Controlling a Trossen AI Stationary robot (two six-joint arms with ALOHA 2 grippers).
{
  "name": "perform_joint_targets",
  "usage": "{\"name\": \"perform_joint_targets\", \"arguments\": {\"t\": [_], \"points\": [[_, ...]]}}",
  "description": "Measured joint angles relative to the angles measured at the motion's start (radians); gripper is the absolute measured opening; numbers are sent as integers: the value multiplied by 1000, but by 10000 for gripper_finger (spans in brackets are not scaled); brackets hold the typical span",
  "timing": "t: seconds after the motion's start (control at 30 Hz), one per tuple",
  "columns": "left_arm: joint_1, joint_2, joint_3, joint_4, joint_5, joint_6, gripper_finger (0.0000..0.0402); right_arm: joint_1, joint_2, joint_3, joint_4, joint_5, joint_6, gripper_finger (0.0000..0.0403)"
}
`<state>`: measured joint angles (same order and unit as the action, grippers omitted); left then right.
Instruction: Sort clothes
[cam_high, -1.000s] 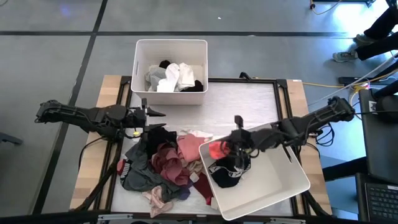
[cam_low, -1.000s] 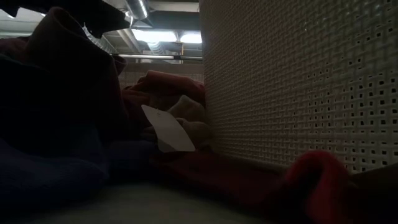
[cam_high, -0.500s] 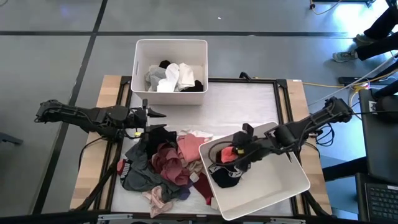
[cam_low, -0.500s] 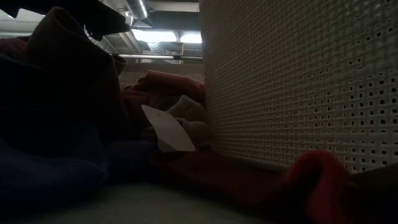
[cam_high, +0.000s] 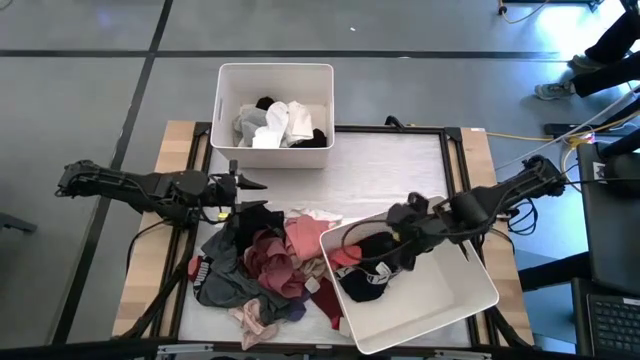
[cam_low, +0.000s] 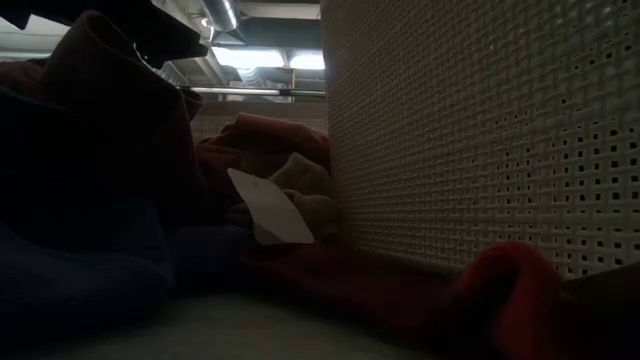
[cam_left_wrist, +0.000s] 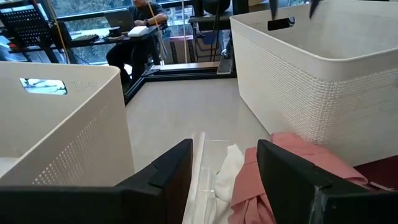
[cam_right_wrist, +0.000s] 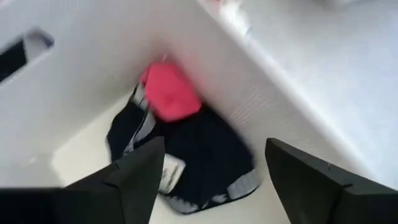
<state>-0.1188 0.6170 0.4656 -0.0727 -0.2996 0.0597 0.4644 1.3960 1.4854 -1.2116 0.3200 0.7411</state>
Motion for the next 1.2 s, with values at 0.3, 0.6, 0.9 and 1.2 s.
{"name": "perform_joint_targets", "arguments": {"t": [0.3,0.6,0.9,1.2], "points": [[0,0,0,-1,0,-5,168,-45,2,59,159,309,-347,270],[0,10,0,-25,0,-12,168,-258,114,59,628,-38,-725,253],[-28,29,0,-145,21,-142,168,-379,249,59,822,-175,-802,253],[-98,36,-17,-312,-6,-313,168,-396,375,59,957,-234,-804,253]]}}
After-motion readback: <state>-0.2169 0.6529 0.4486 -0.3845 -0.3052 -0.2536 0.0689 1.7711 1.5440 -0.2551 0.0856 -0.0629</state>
